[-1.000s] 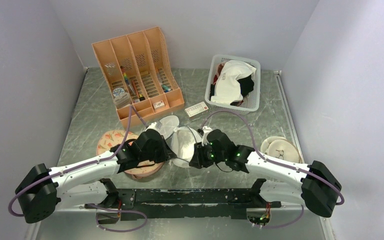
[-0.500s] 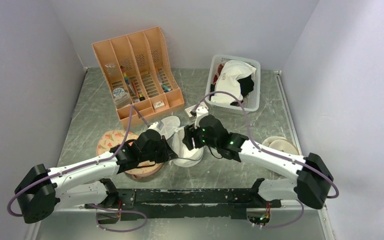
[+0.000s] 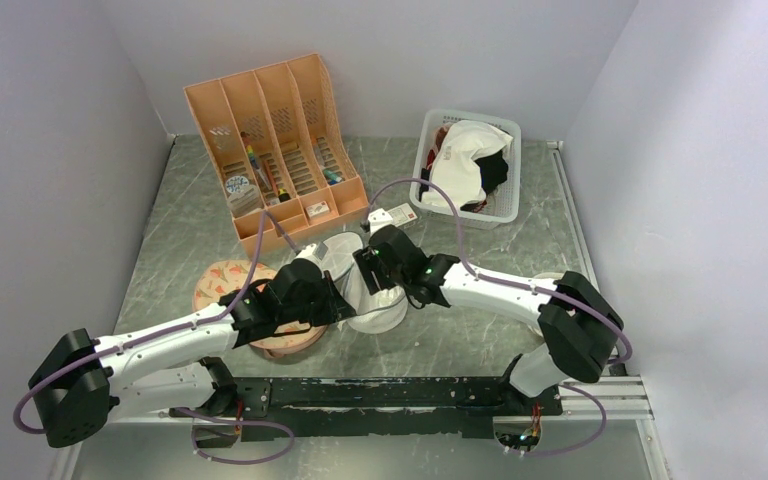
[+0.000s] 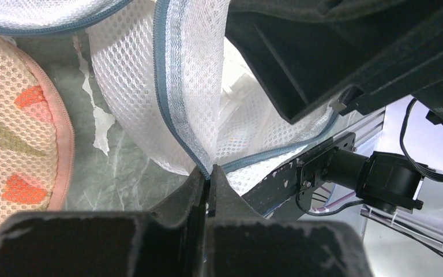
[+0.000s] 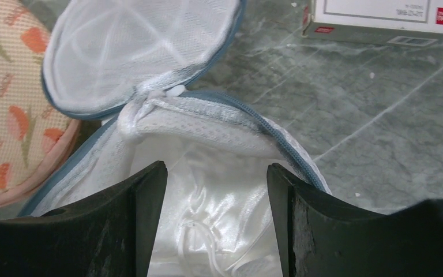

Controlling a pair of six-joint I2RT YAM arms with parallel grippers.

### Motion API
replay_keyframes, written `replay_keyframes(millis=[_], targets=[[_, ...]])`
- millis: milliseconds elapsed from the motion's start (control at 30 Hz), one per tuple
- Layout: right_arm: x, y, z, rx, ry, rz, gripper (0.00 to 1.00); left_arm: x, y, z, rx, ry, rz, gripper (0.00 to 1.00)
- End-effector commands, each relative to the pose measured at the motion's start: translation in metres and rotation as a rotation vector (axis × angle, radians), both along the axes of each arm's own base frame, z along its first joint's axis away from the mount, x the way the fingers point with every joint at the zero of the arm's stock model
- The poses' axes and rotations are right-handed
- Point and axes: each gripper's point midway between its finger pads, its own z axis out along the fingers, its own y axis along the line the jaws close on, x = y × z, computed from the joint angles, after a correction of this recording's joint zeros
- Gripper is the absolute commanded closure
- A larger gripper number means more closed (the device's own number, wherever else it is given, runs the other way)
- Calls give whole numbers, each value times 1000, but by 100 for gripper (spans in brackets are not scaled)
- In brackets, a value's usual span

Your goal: Unzip the laundry bag and remove the bra

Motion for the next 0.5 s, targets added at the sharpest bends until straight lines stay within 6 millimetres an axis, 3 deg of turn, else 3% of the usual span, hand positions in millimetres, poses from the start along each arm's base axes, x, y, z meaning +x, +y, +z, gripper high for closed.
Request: replay_keyframes(millis=[0,267,467], targets=[[8,-17,0,-87,-24,-77,35,1,-10,18,-50,-38,-32,93],[-1,-36,-8,-138,24,-147,35,2,-12,18,-45,-40,-34,93],[-14,-26,-27,-81,106,-136,38,2,-14,15,-46,-32,-40,93]])
